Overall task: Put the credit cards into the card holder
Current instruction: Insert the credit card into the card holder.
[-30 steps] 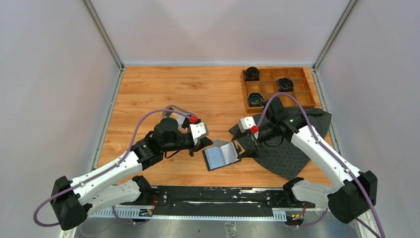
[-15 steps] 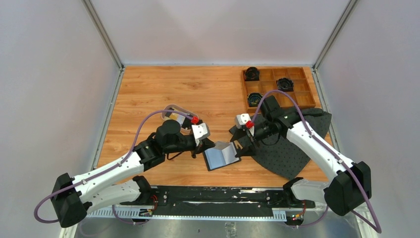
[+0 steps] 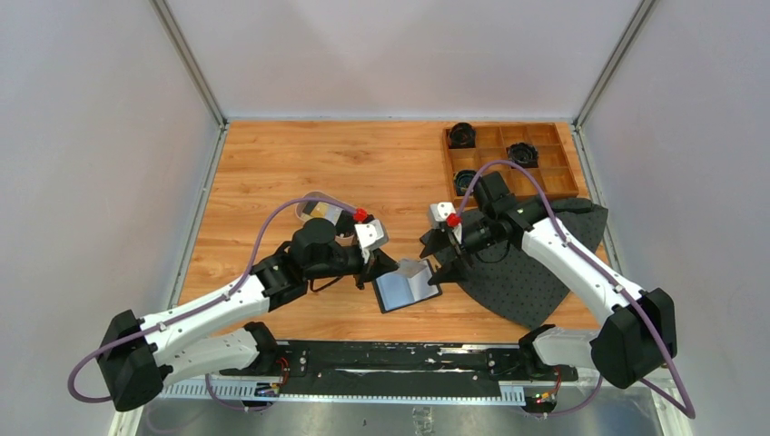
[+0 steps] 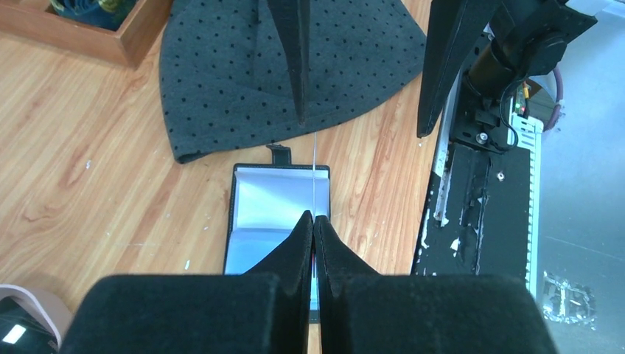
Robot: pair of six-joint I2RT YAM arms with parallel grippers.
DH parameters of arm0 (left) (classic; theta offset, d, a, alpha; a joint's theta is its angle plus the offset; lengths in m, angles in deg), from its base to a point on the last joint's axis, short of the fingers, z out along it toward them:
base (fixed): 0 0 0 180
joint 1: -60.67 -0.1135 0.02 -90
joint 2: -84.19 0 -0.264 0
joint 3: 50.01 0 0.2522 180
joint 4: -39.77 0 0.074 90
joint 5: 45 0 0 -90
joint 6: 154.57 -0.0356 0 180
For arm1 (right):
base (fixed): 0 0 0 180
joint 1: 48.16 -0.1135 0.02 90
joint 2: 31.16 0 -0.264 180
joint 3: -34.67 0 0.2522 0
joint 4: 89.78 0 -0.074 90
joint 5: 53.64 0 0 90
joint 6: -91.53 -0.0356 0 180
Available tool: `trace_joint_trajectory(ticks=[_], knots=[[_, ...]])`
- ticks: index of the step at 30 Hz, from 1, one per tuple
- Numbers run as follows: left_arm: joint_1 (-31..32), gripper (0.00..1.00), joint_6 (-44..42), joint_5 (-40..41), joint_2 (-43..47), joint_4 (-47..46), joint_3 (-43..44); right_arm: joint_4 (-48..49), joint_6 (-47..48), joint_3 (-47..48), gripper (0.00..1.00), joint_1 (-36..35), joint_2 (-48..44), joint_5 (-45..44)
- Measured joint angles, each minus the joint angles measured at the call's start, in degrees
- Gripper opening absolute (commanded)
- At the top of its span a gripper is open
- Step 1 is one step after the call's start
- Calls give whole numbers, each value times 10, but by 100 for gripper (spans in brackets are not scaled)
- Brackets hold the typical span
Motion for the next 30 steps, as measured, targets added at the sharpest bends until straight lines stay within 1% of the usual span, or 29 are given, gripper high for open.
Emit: trace_joint_trajectory(ticks=[9,12,14,15,17,18,19,20,21,23,26,30], knots=[[2,0,18,-7,-18,-1,0,83,-96,0,66,0,1,1],[5,0,20,-12,-29,-1,5,104,-115,0,62,-7,5,0],[5,0,21,-16,-40,-1,10,111,-121,0,58,-17,11,-6],[5,0,21,-17,-44,-1,12,114,-122,0,54,-25,14,-9],[5,0,23,-21,-52,-1,17,117,-122,-1,43,-37,20,-16],[5,0,23,-22,-55,-1,19,118,-123,-2,34,-42,23,-19],[5,0,24,-23,-57,-1,20,118,-122,-2,21,-44,25,-21],[5,0,24,-25,-58,-1,21,119,-121,-2,11,-46,28,-24],[5,0,25,-26,-59,-1,22,120,-122,-2,2,-47,31,-26],[5,1,25,-26,-59,-1,22,120,-120,-2,0,-49,34,-30],[5,30,25,-24,-60,-1,22,119,-120,-2,0,-49,36,-32],[5,79,45,4,-50,-1,21,112,-118,-2,0,-49,36,-31]])
